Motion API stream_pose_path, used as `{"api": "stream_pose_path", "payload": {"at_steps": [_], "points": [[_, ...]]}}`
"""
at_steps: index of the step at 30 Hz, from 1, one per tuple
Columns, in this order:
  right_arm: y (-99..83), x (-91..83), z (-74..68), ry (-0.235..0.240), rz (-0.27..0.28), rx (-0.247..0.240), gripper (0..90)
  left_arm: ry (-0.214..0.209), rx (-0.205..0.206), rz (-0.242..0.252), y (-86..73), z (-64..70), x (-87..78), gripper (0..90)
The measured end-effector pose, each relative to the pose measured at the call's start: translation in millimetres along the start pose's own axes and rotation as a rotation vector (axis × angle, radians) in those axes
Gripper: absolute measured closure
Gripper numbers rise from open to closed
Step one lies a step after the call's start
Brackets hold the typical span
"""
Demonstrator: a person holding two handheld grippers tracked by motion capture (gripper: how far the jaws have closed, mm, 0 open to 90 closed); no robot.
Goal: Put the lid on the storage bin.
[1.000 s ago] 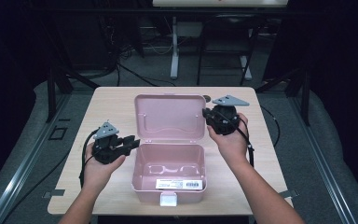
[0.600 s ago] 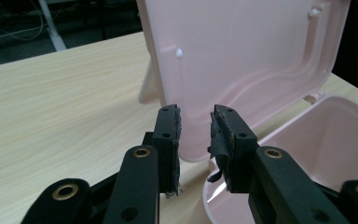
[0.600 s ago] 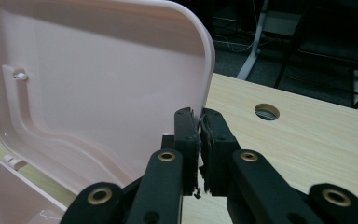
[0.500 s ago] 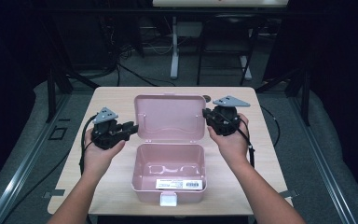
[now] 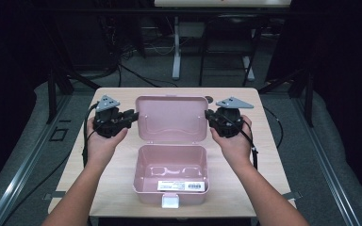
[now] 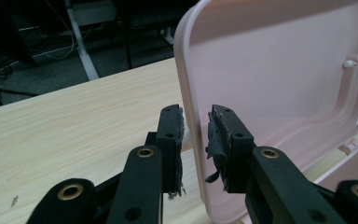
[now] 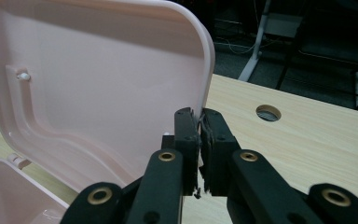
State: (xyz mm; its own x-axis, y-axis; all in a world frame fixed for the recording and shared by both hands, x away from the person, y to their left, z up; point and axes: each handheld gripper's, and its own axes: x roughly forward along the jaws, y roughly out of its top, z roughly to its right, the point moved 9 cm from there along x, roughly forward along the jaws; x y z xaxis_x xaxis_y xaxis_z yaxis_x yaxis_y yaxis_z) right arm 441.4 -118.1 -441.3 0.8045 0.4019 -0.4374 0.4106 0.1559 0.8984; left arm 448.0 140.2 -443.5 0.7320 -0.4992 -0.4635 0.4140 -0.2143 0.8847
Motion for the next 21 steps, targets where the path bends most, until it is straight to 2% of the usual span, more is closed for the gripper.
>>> {"api": "stream_pose_path", "payload": {"at_steps": [10, 15, 21], "points": [[-0.1, -0.7, -0.4, 0.005, 0.01, 0.003, 85.6, -0.001, -0.003, 0.018, 3.0, 0.9, 5.6, 82.1], [-0.6, -1.3, -0.2, 0.012, 0.013, 0.008, 85.6, -0.004, -0.016, 0.016, 2.9, 1.5, 4.3, 83.6], [-0.7, -3.4, -0.9, 0.017, 0.017, 0.011, 85.5, 0.001, -0.013, 0.019, 3.3, 3.3, 1.1, 84.0]]}}
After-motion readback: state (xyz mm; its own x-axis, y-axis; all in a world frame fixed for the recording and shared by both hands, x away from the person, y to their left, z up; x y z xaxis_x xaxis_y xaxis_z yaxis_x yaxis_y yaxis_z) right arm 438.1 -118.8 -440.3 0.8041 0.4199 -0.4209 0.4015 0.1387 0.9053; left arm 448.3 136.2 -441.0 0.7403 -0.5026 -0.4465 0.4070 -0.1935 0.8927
